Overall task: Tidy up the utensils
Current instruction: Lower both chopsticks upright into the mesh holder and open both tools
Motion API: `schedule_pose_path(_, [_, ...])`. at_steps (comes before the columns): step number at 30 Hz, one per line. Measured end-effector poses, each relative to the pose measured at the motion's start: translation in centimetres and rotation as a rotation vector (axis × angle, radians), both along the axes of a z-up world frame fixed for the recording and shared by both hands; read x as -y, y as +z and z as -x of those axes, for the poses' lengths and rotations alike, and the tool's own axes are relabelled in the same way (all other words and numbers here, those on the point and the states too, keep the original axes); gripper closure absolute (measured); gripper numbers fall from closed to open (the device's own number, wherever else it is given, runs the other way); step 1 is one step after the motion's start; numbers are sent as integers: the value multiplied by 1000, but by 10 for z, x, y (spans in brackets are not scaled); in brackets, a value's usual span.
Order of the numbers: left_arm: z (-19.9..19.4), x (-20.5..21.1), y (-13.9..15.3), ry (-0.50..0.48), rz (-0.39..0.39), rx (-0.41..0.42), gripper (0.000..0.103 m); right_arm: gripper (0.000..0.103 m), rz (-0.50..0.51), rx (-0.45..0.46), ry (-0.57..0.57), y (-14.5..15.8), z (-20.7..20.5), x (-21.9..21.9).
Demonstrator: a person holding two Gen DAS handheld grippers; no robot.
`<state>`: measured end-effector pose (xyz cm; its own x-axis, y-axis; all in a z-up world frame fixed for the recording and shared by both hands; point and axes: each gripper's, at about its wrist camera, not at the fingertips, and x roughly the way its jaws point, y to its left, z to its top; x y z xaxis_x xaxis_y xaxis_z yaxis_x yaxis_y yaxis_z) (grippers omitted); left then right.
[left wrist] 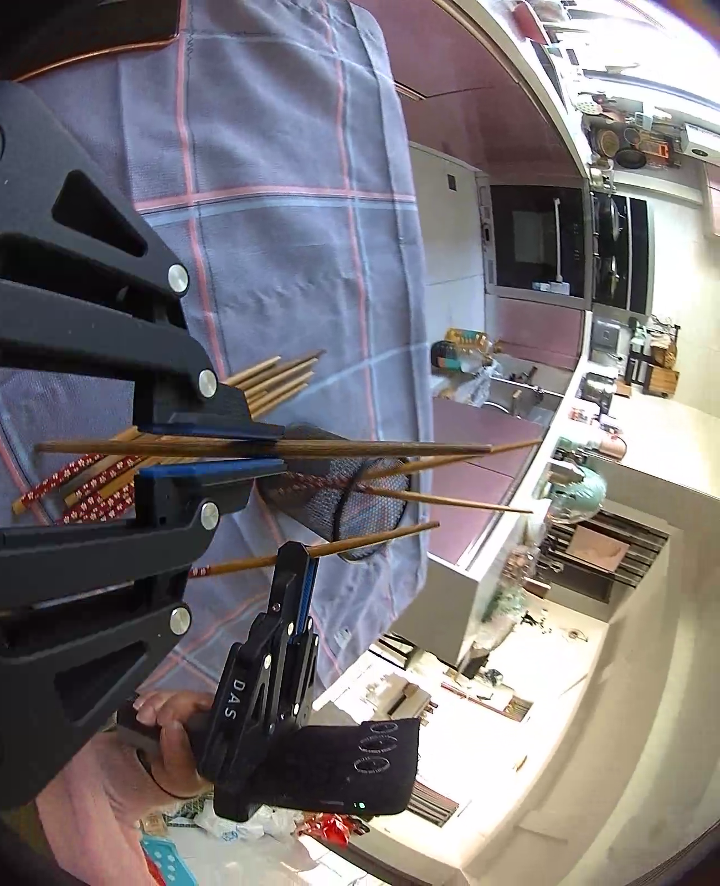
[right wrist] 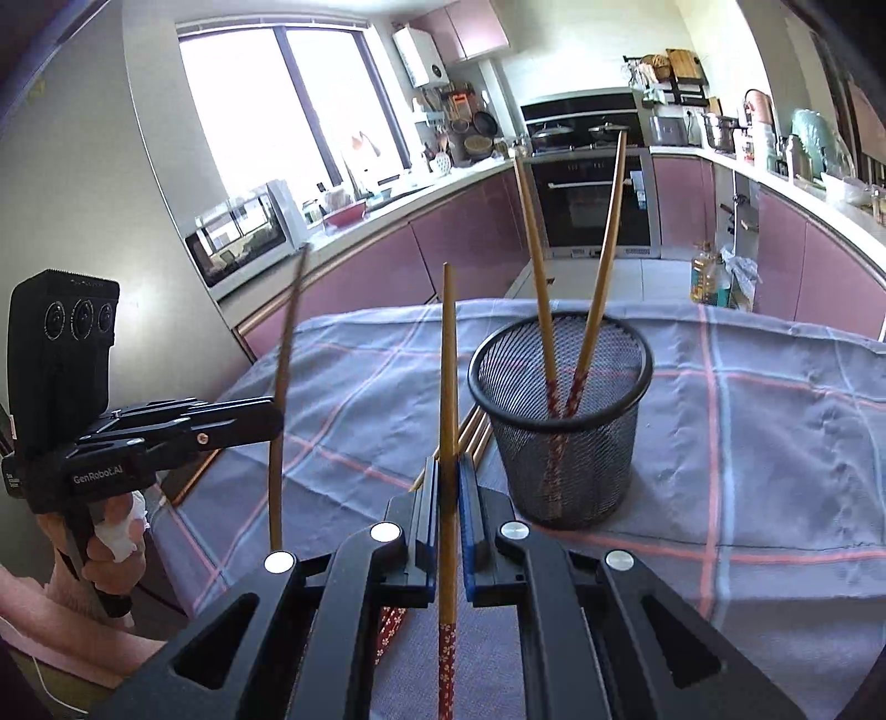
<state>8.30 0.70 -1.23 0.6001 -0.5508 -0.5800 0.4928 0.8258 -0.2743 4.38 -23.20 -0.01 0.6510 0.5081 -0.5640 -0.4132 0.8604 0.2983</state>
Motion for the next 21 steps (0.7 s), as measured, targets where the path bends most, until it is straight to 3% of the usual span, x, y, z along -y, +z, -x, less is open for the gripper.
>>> schedule_pose_path(21, [-18, 16, 84, -21, 150, 172, 96, 97, -48, 224, -34, 82, -14, 37])
